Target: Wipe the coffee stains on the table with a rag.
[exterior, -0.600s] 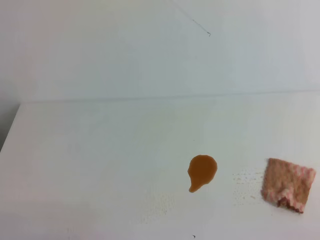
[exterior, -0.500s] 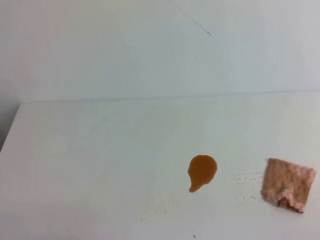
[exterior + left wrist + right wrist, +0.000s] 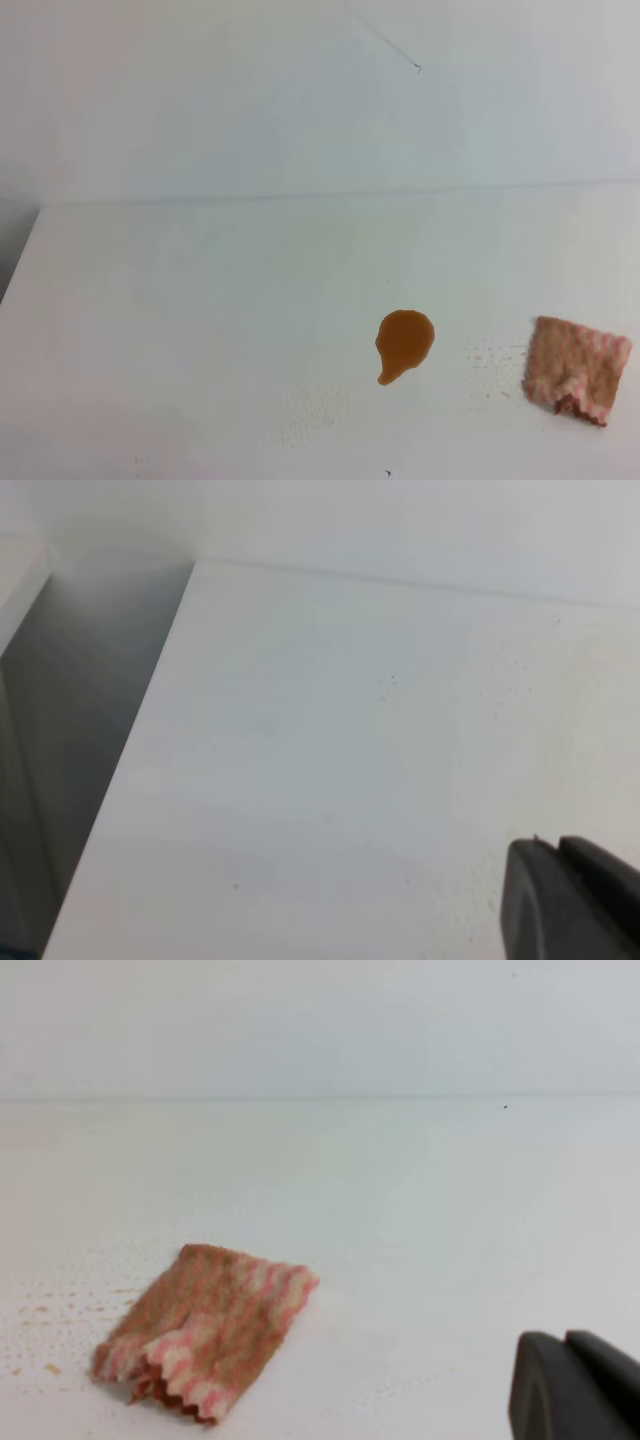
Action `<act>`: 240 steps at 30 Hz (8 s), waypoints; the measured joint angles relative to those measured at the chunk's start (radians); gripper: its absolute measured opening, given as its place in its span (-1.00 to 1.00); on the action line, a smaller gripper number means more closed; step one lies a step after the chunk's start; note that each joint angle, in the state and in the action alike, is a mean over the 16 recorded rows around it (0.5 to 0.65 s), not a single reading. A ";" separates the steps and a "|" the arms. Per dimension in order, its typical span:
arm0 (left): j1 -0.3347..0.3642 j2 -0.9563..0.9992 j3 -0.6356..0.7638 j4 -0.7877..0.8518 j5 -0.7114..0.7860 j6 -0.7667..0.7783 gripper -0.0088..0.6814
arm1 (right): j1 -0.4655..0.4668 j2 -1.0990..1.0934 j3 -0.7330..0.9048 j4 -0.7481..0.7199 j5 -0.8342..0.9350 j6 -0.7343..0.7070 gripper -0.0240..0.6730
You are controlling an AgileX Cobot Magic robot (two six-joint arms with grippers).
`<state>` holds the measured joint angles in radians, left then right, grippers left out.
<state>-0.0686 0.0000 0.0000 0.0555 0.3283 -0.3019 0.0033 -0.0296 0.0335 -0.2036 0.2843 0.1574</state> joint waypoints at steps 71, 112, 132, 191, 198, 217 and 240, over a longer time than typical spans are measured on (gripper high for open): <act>0.000 0.000 0.000 0.000 0.000 0.000 -0.98 | 0.000 0.000 0.000 0.000 -0.002 0.000 -0.94; 0.000 0.000 0.000 0.000 0.000 0.000 -0.98 | 0.000 0.000 0.000 0.000 -0.327 0.002 -0.94; 0.000 0.000 0.000 0.000 0.000 0.000 -0.98 | 0.000 0.002 -0.002 0.000 -0.819 0.028 -0.94; 0.000 0.000 0.000 0.000 0.000 0.000 -0.98 | 0.102 1.541 -0.778 0.734 0.067 -0.918 0.40; 0.000 0.000 0.000 0.000 0.000 0.000 -0.98 | 0.103 1.729 -0.860 0.729 0.056 -0.919 0.37; 0.000 0.000 0.000 0.000 0.000 0.000 -0.98 | 0.160 1.915 -0.948 0.743 0.025 -1.008 -0.91; 0.000 0.000 0.000 0.000 0.000 0.000 -0.98 | 0.433 2.188 -1.332 0.938 0.131 -1.012 -0.94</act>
<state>-0.0686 0.0000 0.0000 0.0555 0.3283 -0.3019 0.4364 2.1583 -1.2988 0.7347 0.4150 -0.8543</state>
